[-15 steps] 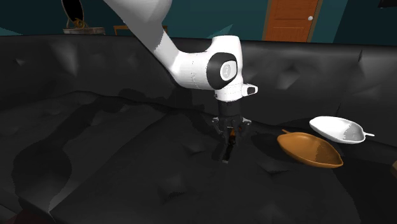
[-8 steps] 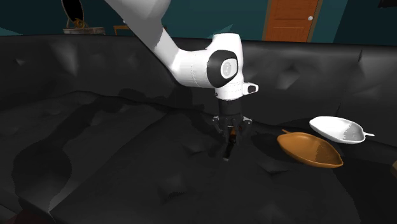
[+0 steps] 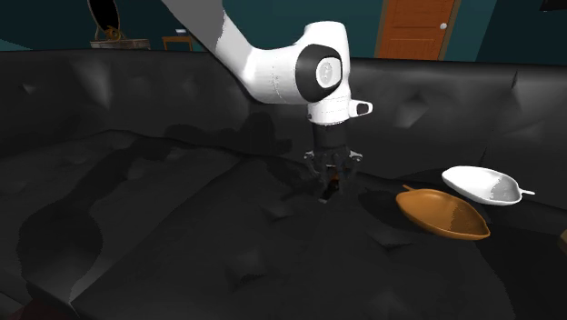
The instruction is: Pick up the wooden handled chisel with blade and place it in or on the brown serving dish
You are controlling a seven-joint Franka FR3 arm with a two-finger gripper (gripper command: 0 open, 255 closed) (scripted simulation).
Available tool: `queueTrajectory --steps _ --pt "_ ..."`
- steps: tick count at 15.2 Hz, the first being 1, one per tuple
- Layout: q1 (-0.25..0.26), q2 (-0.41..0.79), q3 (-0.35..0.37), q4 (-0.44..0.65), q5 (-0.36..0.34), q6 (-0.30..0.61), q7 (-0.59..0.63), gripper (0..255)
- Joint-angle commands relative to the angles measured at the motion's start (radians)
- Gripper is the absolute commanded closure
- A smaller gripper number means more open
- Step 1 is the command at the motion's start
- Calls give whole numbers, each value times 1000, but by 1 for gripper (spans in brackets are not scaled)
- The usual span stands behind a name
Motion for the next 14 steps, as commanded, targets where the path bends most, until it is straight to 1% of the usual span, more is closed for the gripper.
queueTrajectory --steps 1,14 --pt "1 -13 -1 10 -1 -23 -3 255" --pt "7 -98 -4 76 -6 -172 -17 255"
